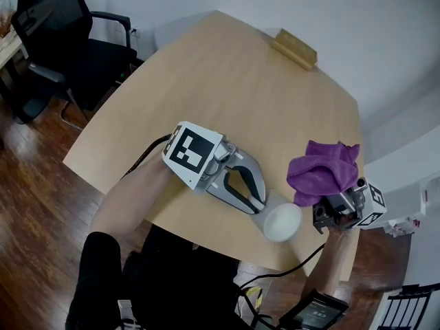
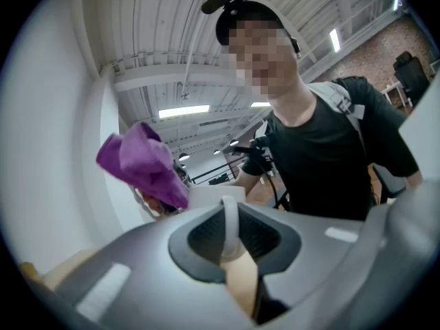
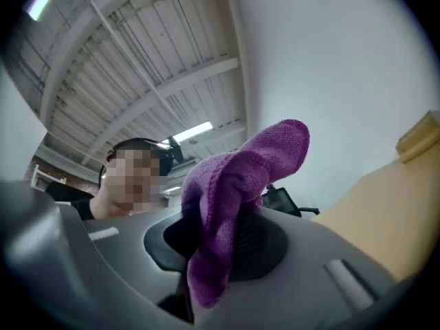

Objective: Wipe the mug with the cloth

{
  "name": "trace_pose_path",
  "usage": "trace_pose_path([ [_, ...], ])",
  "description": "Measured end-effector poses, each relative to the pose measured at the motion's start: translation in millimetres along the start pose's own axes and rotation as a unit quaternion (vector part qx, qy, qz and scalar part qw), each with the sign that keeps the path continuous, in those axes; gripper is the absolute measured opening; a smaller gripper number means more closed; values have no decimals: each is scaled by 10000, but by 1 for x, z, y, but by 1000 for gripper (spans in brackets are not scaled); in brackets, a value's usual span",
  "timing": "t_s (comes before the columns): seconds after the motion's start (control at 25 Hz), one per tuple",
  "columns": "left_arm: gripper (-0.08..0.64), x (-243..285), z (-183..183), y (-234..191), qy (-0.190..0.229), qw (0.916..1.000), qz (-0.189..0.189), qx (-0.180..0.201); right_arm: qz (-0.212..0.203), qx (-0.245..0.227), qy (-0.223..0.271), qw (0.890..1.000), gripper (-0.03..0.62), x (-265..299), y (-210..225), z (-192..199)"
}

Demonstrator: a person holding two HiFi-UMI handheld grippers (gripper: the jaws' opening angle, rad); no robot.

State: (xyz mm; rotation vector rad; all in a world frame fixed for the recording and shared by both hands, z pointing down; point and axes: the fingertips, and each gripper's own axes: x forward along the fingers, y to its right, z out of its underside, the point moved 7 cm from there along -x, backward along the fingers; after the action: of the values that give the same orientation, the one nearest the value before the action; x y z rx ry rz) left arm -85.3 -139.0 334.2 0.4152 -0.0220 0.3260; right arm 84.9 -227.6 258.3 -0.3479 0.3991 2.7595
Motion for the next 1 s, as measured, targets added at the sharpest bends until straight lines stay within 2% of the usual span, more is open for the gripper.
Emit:
trace_pose_path([
  [0.08,63,1,1,0,5,10000,14,-8,-319,31,-236,9992,83,11,-8,1],
  [0.2,62,2,0,1,-16,10000,40,48,-353,306,-803,9957,83,22,-2,25],
  [0.36,61,5,0,1,7,9999,85,73,-384,817,-935,9915,81,21,13,49],
  [0.56,63,8,-2,5,2,9997,225,41,380,1073,-1630,9800,81,16,42,89],
  [0.68,63,9,-1,5,11,9997,234,13,951,816,-1956,9726,81,11,51,97],
  [0.76,63,7,-1,4,47,9998,216,-12,854,556,-1603,9818,81,8,46,79],
  [0.88,63,7,-1,5,40,9997,246,-42,108,103,-703,9974,81,11,24,37],
  [1.0,63,11,2,6,-8,9995,317,-67,-660,-123,-263,9974,83,19,-1,11],
])
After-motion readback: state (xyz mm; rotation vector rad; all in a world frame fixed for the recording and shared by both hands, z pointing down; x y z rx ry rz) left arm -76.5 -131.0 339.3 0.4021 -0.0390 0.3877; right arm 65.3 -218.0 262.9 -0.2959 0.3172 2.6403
